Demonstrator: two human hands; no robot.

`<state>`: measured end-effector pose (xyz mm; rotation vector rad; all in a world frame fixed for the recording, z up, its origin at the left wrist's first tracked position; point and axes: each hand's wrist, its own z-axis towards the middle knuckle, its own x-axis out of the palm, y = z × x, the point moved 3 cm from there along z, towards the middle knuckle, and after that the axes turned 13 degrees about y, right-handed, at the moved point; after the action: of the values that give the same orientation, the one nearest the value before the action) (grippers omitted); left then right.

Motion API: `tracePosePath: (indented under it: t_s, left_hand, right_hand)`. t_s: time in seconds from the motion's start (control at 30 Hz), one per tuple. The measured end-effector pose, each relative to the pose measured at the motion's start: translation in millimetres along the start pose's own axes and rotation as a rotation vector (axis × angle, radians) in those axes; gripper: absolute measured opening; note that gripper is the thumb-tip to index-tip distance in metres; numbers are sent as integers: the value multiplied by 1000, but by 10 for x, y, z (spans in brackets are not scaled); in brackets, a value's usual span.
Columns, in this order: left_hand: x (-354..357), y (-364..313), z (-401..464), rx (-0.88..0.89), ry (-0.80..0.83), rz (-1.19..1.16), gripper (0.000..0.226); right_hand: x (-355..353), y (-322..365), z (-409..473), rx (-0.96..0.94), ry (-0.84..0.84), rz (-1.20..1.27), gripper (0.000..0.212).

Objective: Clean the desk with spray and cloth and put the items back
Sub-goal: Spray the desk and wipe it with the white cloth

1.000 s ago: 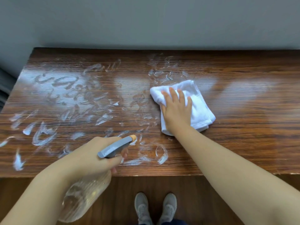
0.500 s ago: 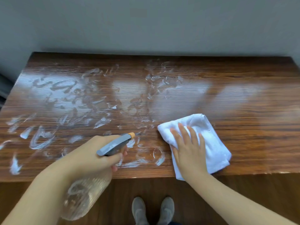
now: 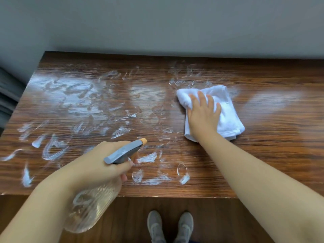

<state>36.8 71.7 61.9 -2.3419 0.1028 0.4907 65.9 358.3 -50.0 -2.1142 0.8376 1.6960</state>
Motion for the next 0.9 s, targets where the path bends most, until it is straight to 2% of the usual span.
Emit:
tracePosePath:
  t_s: [0.17,0.33,0.57,0.7,0.9]
  left_hand:
    - [-3,-27,15,22,29,21,7]
    - [49,-90,11,47,88,63,7]
    - [77,-157,13,58,99,95,13]
    - [25,-128,-5,64,57,88,5]
    - [-54,-127,51,31,33,4,10]
  right_hand:
    - [-19,-345,-15,63,-62,63,42]
    - [95,-632,-613,66,-130,35,46]
    - [452,-336,-1492,-38,-137,-71,52]
    - [426,-176,-1324,-45,-132,-91,52]
    - [192,43,-516,-18,-108,-48,47]
